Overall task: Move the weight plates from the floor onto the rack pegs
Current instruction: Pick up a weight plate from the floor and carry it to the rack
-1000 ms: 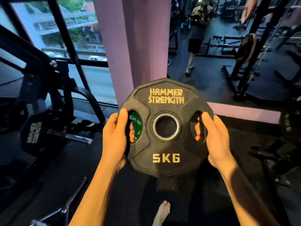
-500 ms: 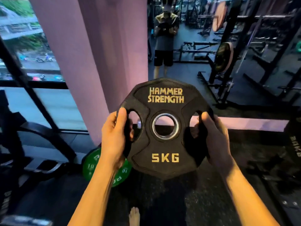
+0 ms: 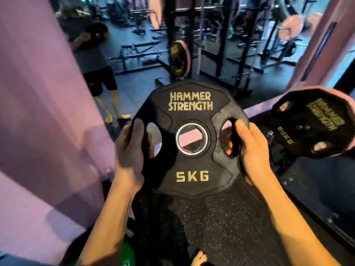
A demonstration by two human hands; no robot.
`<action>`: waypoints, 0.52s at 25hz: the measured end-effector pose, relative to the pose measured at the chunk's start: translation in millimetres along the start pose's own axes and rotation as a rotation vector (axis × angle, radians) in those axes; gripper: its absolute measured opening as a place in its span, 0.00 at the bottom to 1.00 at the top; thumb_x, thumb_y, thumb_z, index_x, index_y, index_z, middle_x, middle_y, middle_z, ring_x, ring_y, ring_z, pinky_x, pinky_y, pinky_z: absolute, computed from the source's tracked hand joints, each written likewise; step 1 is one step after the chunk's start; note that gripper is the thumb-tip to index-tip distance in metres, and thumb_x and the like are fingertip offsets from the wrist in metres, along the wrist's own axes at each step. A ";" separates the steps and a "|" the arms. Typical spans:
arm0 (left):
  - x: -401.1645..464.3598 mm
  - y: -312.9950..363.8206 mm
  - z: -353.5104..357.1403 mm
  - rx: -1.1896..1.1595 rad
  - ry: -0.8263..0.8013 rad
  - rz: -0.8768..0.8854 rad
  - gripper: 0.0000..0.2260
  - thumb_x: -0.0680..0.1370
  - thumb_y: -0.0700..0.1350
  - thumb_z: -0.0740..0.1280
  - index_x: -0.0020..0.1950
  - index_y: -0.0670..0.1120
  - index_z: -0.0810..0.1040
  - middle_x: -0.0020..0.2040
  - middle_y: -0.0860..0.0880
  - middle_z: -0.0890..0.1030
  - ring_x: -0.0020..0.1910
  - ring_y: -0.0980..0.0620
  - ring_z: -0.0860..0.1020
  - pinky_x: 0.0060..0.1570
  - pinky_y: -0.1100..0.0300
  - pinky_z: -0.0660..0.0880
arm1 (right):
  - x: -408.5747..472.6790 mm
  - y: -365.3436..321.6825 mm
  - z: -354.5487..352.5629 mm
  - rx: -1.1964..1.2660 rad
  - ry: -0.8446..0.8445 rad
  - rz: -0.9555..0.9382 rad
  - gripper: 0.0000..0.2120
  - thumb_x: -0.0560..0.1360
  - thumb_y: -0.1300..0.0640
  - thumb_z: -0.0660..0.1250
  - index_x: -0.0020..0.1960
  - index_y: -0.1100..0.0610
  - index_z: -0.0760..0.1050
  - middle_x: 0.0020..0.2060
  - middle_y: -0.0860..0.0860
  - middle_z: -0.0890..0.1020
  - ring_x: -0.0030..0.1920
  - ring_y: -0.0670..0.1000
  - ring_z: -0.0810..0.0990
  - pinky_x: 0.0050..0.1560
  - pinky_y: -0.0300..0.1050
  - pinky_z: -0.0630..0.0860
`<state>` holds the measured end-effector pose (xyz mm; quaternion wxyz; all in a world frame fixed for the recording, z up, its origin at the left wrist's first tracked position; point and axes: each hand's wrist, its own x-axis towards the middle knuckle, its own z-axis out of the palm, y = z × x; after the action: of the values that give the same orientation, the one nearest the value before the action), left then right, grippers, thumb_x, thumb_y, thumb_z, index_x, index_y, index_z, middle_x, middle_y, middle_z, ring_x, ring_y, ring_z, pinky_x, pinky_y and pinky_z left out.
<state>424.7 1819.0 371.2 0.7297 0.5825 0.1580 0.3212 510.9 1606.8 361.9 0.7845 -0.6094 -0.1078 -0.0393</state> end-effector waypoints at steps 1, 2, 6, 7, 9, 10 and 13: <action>19.0 -5.9 11.6 -0.030 -0.056 -0.014 0.14 0.81 0.53 0.63 0.45 0.43 0.73 0.31 0.47 0.72 0.24 0.54 0.67 0.23 0.64 0.66 | 11.6 1.7 -1.9 -0.033 0.042 -0.032 0.14 0.80 0.52 0.63 0.35 0.51 0.72 0.25 0.44 0.74 0.26 0.43 0.72 0.29 0.35 0.71; 37.7 -12.1 24.5 -0.042 -0.119 -0.025 0.13 0.82 0.52 0.62 0.47 0.42 0.73 0.30 0.48 0.72 0.25 0.53 0.67 0.24 0.65 0.66 | 23.1 3.6 -5.8 -0.048 0.084 -0.061 0.14 0.77 0.46 0.65 0.34 0.49 0.74 0.26 0.46 0.75 0.27 0.44 0.72 0.30 0.37 0.72; 108.8 -39.9 95.7 -0.060 -0.392 -0.050 0.17 0.80 0.56 0.63 0.46 0.42 0.72 0.31 0.46 0.72 0.24 0.49 0.66 0.26 0.59 0.63 | 73.3 8.4 -35.5 -0.106 0.293 -0.128 0.18 0.68 0.37 0.70 0.39 0.51 0.72 0.35 0.54 0.73 0.36 0.48 0.74 0.37 0.44 0.72; 122.4 -45.5 114.0 -0.079 -0.439 -0.071 0.18 0.78 0.57 0.63 0.45 0.42 0.71 0.31 0.46 0.71 0.24 0.49 0.65 0.26 0.58 0.62 | 83.7 7.7 -42.6 -0.096 0.345 -0.130 0.17 0.68 0.38 0.70 0.39 0.52 0.72 0.36 0.54 0.71 0.36 0.47 0.73 0.38 0.44 0.71; 145.9 -55.3 151.9 -0.140 -0.535 -0.100 0.17 0.78 0.57 0.64 0.46 0.43 0.71 0.32 0.46 0.72 0.25 0.50 0.65 0.28 0.57 0.61 | 103.9 2.7 -57.3 -0.079 0.414 -0.152 0.16 0.66 0.38 0.71 0.39 0.49 0.74 0.38 0.54 0.73 0.39 0.50 0.73 0.42 0.49 0.71; 156.6 -61.0 171.2 -0.156 -0.587 -0.106 0.16 0.78 0.57 0.64 0.46 0.43 0.72 0.33 0.46 0.72 0.25 0.50 0.65 0.28 0.56 0.61 | 113.5 0.6 -64.6 -0.107 0.460 -0.164 0.17 0.66 0.36 0.71 0.39 0.49 0.75 0.39 0.54 0.74 0.41 0.52 0.73 0.44 0.51 0.71; 184.7 -71.3 226.0 -0.163 -0.735 -0.141 0.14 0.79 0.56 0.64 0.42 0.47 0.73 0.33 0.47 0.73 0.26 0.50 0.66 0.30 0.54 0.62 | 137.3 -5.8 -81.2 -0.170 0.617 -0.183 0.19 0.66 0.35 0.71 0.40 0.50 0.74 0.38 0.53 0.75 0.41 0.52 0.73 0.44 0.50 0.72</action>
<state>719.1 1762.2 391.2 0.8019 0.5867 -0.1004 0.0512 653.3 1536.6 378.2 0.7195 -0.6201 0.0845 -0.3011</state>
